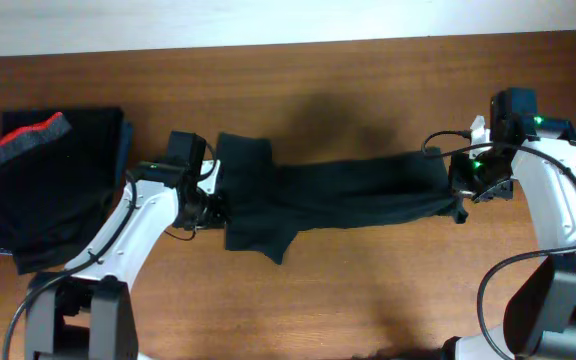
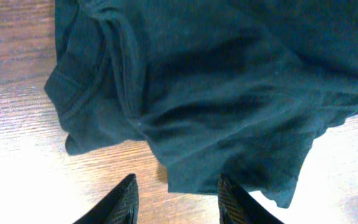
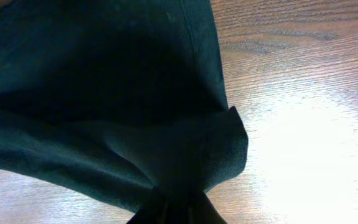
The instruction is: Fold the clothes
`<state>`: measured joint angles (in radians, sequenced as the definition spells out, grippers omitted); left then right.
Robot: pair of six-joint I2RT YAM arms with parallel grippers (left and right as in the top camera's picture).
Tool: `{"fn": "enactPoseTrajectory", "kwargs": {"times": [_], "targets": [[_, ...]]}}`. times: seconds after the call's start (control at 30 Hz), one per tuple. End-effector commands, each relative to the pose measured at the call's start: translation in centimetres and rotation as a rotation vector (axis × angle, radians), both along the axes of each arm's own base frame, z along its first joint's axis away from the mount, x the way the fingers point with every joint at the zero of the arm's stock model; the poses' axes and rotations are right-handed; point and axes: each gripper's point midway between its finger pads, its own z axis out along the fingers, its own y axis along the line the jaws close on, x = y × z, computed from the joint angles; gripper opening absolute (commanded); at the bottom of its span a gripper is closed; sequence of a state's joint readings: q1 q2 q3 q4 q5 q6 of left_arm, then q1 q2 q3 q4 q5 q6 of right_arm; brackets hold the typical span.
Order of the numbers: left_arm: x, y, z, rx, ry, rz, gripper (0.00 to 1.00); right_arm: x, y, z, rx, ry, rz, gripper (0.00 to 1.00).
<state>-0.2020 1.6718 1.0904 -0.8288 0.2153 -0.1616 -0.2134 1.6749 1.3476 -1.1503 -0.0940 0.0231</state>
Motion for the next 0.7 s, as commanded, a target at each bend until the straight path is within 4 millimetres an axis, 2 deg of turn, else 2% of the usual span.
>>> {"fn": "enactPoseTrajectory", "kwargs": {"times": [0.0, 0.13, 0.3, 0.5, 0.67], "targets": [[-0.5, -0.4, -1.1, -0.025, 0.045, 0.007, 0.41, -0.3, -0.3, -0.1, -0.010, 0.012, -0.009, 0.10], [-0.8, -0.3, -3.0, -0.015, 0.102, 0.022, 0.41, -0.3, -0.3, -0.1, -0.010, 0.012, -0.009, 0.10], [-0.6, -0.4, -3.9, -0.013, 0.115, 0.026, 0.42, -0.3, -0.3, -0.1, -0.010, 0.011, -0.009, 0.10], [0.1, -0.5, -4.0, -0.019, 0.087, 0.026, 0.41, -0.3, -0.3, -0.1, -0.010, 0.012, -0.009, 0.09], [1.2, -0.8, -3.9, -0.031, 0.044, 0.031, 0.36, -0.3, -0.3, -0.1, -0.010, 0.012, -0.009, 0.10]]}}
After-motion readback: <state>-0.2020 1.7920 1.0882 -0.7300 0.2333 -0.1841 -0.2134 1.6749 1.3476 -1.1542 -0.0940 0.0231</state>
